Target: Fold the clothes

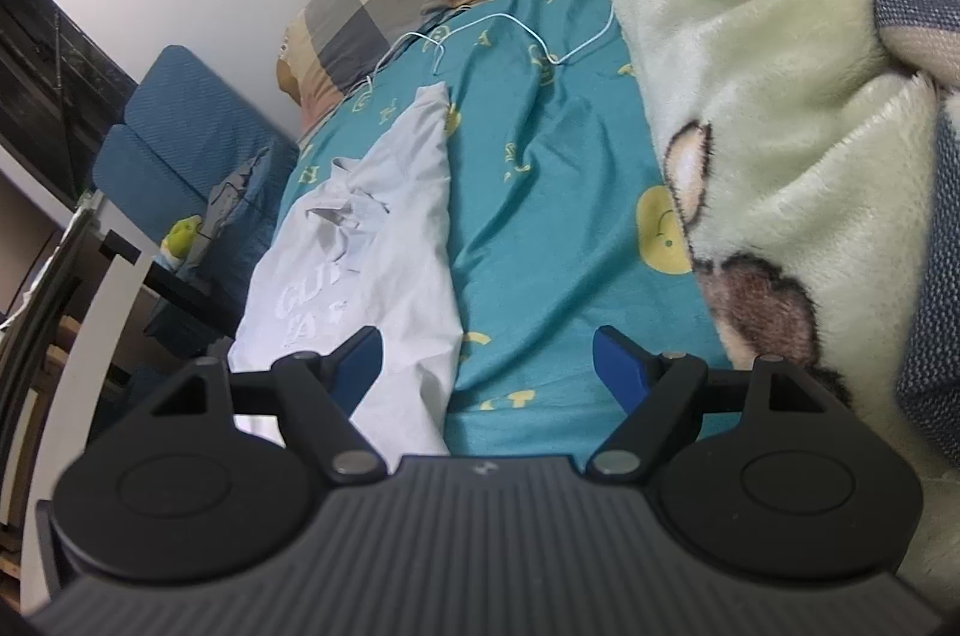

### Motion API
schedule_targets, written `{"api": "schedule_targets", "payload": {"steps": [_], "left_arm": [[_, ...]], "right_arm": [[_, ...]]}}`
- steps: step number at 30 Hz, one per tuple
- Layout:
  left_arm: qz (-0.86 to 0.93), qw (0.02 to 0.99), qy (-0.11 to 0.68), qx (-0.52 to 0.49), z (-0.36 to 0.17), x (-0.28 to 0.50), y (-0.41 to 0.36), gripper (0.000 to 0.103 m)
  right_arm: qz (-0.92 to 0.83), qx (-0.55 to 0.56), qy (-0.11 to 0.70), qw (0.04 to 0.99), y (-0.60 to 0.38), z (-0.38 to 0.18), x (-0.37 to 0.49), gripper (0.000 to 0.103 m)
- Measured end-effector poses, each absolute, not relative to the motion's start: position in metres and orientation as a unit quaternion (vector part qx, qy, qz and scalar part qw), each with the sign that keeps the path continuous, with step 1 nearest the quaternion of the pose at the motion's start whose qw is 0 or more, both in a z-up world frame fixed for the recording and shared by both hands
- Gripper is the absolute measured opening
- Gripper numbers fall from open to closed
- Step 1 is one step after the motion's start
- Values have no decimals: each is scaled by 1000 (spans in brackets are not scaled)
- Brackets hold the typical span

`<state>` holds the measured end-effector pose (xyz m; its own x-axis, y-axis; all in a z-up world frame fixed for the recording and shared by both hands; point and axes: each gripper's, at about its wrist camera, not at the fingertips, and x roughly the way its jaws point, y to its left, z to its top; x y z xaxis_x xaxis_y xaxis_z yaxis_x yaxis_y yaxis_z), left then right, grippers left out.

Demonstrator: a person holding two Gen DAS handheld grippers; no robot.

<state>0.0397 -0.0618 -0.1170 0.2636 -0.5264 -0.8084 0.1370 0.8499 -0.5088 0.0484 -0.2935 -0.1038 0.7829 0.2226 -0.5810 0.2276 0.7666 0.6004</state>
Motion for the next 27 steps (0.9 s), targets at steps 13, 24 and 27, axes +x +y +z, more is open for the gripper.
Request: {"api": "schedule_targets", "payload": {"steps": [13,24,27], "left_arm": [[-185,757,606,-161,-94,38,29,5],[-169,741,628,-165,-109,48,48,31],[-182,747,618,-164,-100,45,51,44]], "right_arm": [[13,326,341,882,-285,-105,52,79],[23,302,360,882,-275,-109,55,79],[26,302,362,882,-273,-109,56,79]]}}
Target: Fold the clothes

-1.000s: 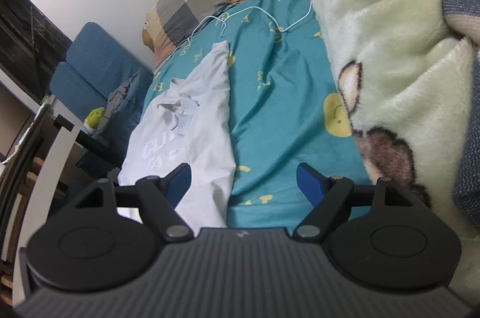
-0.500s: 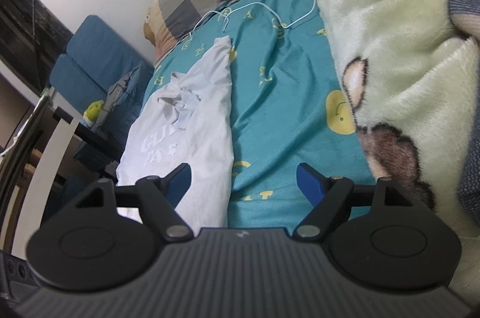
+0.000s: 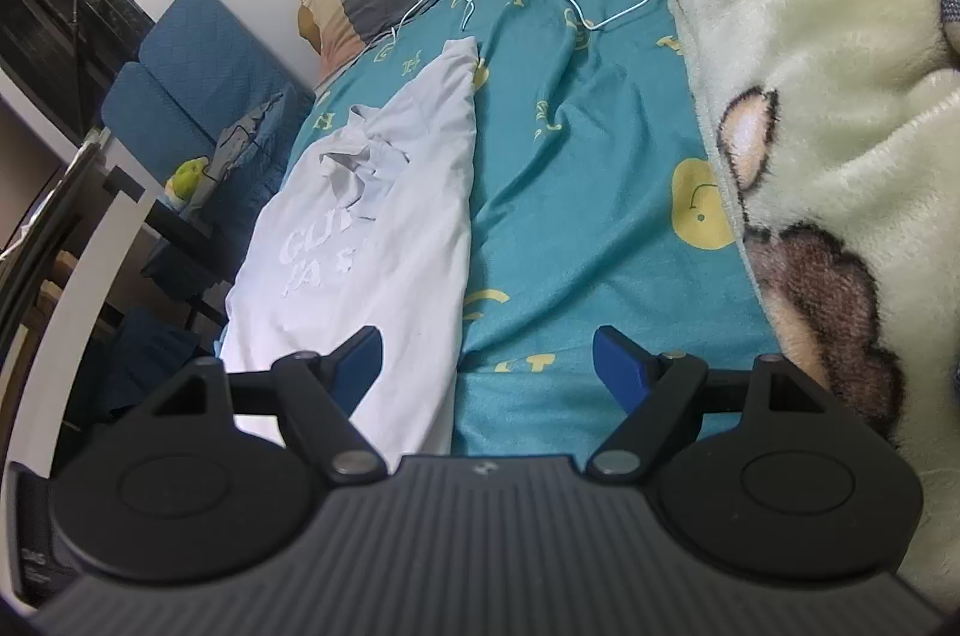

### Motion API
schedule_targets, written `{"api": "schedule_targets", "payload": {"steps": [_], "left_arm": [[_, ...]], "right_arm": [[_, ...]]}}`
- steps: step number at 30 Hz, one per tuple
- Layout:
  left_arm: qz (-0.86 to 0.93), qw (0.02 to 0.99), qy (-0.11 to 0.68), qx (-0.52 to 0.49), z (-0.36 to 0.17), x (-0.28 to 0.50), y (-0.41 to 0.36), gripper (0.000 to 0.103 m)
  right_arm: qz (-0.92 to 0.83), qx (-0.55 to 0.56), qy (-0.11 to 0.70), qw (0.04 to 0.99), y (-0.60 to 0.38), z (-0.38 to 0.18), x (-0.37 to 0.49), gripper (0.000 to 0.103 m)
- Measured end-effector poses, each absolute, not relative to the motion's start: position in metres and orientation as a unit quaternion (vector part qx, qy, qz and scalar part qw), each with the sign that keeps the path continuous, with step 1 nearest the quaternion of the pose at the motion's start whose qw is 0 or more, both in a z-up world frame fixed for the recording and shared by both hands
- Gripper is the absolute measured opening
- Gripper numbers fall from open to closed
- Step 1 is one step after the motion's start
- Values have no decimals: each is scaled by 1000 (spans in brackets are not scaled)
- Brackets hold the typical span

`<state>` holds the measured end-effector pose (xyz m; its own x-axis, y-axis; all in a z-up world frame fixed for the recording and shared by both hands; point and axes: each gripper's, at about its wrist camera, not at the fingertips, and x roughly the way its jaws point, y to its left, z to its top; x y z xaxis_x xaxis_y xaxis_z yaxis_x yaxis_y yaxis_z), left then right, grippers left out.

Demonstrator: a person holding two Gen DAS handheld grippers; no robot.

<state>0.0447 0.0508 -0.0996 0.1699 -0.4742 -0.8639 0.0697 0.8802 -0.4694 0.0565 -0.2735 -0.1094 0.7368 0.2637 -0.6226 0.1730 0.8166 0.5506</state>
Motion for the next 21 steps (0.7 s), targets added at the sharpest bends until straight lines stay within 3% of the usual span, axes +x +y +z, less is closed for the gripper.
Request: {"api": "schedule_targets", "payload": {"steps": [11,21], "left_arm": [[-241,772,568,-151,-58,43,24,73],[-335,792,510,-19,-41,30,-30,79]], "right_arm": [[25,308,362,880,-274,-109,55,79],[23,332,358,872,-280,-111,54,79]]}}
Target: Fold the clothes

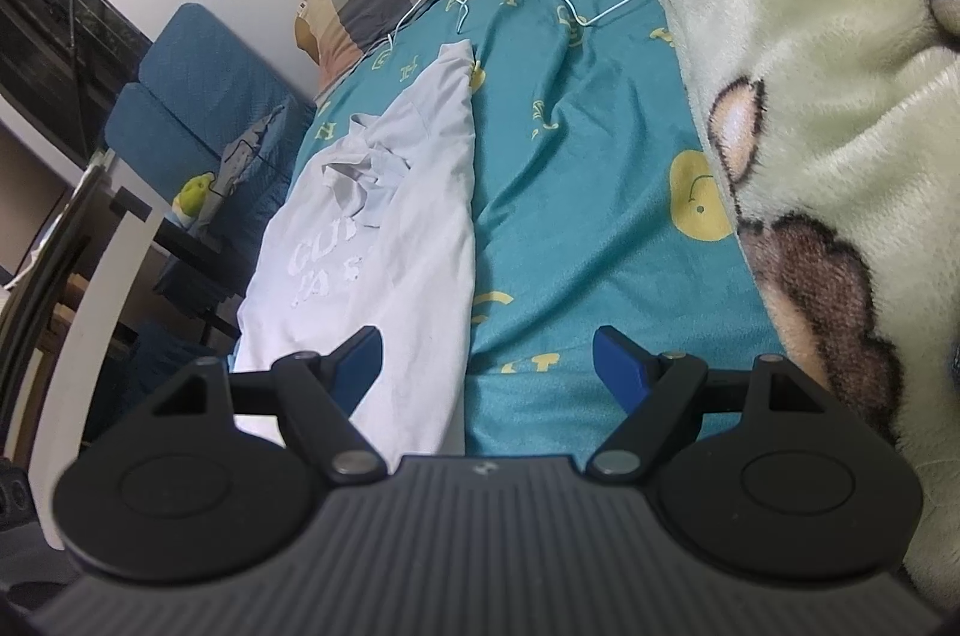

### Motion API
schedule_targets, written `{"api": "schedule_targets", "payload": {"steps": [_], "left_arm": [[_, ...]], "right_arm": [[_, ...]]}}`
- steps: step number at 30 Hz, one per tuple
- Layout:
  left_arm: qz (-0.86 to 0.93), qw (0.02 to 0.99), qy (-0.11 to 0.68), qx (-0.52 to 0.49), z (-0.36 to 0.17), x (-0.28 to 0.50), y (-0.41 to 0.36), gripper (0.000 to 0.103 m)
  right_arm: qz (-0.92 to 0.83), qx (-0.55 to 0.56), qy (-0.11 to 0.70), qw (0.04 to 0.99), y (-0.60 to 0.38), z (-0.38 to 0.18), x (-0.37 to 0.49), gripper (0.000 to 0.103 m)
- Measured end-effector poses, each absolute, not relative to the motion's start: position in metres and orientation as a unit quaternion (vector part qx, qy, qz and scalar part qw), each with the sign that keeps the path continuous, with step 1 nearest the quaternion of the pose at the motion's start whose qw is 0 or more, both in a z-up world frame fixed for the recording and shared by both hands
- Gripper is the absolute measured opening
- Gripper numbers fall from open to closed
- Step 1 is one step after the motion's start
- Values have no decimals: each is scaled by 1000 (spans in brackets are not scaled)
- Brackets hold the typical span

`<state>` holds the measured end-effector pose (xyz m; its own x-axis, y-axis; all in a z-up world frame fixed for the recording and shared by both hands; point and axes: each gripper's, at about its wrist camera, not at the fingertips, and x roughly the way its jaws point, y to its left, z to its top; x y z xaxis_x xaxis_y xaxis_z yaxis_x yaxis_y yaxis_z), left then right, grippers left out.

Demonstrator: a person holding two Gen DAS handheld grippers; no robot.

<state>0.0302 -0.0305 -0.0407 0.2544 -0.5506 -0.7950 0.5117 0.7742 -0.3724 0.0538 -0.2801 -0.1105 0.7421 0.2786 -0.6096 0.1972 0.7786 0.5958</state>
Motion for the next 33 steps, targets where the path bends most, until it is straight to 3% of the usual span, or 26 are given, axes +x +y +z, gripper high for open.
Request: {"api": "schedule_targets", "payload": {"steps": [8,10,11,12,14,17,26,28,30,33], "left_arm": [[-392,773,488,106,-65,17,-62,78],[-394,770,485,131,-74,15,-68,68],[-398,768,483,138,-76,14,-69,55],[-403,766,481,142,-78,14,-70,34],[-414,762,476,150,-77,11,-70,7],[-449,750,459,159,-69,3,-64,4],[-381,695,585,173,-111,11,-40,10],[-369,704,594,124,-107,21,-28,24],[-357,720,589,81,-94,28,-13,55],[-326,756,568,19,-72,42,16,74]], "right_arm": [[30,332,366,869,-278,-113,57,79],[32,331,369,868,-277,-114,58,79],[33,330,370,868,-276,-115,59,79],[34,329,372,867,-276,-115,59,79],[35,327,375,867,-274,-116,60,79],[39,320,378,868,-272,-116,60,79],[65,294,409,861,-255,-126,70,79],[70,279,421,860,-249,-128,72,79],[72,262,420,866,-244,-125,69,79],[75,248,414,873,-240,-119,65,79]]}}
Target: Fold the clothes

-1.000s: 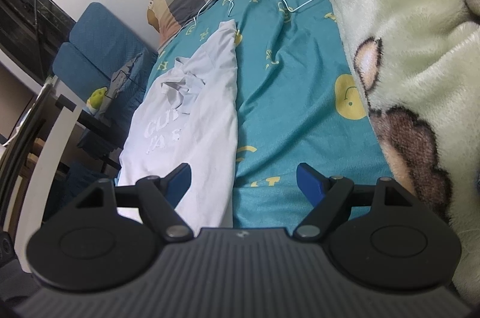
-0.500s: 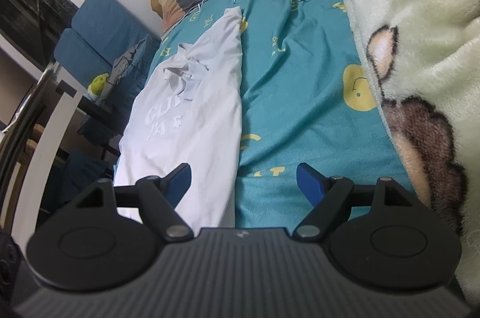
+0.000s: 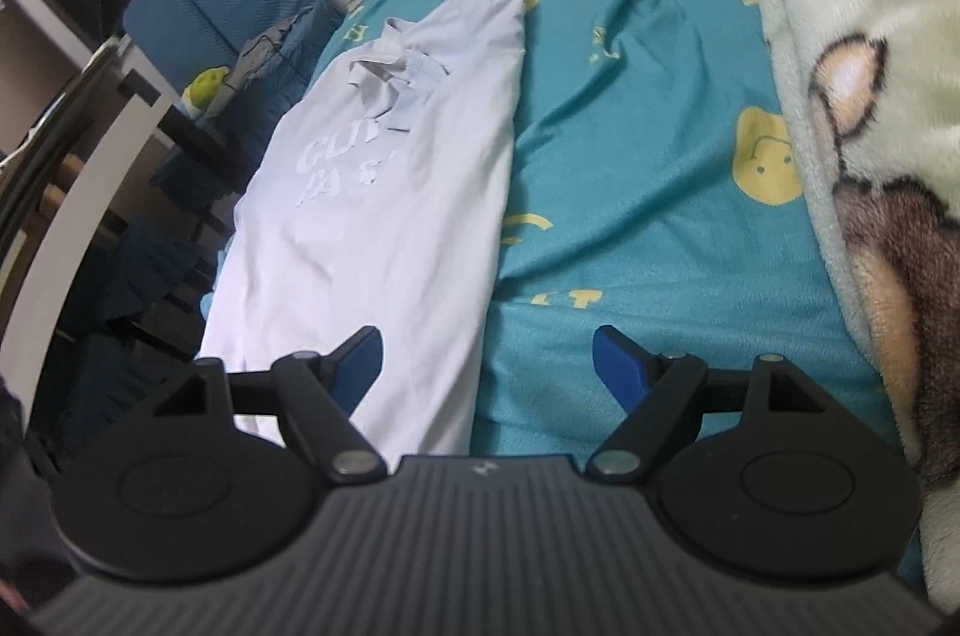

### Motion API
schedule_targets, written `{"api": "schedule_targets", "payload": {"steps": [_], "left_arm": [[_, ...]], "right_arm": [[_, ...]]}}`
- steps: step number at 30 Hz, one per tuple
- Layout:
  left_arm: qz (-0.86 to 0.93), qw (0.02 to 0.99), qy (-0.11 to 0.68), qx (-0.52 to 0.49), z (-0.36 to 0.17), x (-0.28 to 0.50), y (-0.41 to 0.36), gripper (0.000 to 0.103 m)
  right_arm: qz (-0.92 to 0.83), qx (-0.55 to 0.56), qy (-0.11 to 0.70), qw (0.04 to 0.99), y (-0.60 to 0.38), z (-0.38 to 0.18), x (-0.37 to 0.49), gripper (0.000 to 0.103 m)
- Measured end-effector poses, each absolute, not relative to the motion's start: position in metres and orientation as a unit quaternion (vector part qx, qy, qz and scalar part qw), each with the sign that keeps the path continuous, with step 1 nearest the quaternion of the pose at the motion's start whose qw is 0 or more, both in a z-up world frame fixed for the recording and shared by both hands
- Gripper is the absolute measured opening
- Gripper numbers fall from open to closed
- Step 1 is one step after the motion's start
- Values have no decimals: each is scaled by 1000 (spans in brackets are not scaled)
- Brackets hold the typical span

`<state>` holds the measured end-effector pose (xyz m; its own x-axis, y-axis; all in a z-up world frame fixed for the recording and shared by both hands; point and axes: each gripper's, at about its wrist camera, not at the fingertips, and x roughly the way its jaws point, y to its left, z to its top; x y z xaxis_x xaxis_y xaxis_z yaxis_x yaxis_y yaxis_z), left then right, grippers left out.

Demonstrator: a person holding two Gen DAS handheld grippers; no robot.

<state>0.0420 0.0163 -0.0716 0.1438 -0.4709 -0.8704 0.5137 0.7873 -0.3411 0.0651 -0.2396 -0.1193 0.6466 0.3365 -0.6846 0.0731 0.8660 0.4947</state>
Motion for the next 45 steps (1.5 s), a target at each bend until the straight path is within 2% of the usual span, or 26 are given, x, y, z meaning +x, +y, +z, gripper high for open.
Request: {"api": "schedule_targets", "payload": {"steps": [2,7,10,15,21,26,28,33,37,40,42,45], "left_arm": [[-290,784,547,-44,-59,60,42,79],[-129,837,473,-245,-53,131,129,82],[-10,861,415,-295,-60,180,173,82],[47,845,368,-385,-86,252,231,82],[56,828,340,-442,-132,311,261,82],[60,816,354,-454,-167,353,267,82],[64,820,335,-460,-179,365,270,84],[73,820,307,-476,-203,388,282,87],[79,798,326,-501,-226,403,301,85],[76,795,317,-512,-237,408,310,68],[70,804,310,-502,-236,410,310,46],[61,827,300,-472,-221,413,308,21]], "right_arm": [[75,239,410,877,-237,-116,63,79],[71,229,407,881,-231,-115,63,79],[77,230,414,877,-226,-118,67,79],[84,216,447,864,-212,-135,84,78],[95,217,460,855,-201,-147,97,78],[103,214,477,846,-190,-161,109,79],[105,212,479,845,-188,-165,113,81],[108,217,467,850,-188,-167,119,81],[108,228,457,853,-190,-168,124,81],[109,227,451,856,-190,-169,126,81],[109,226,448,858,-189,-170,127,81],[106,231,445,859,-188,-169,127,81]]}}
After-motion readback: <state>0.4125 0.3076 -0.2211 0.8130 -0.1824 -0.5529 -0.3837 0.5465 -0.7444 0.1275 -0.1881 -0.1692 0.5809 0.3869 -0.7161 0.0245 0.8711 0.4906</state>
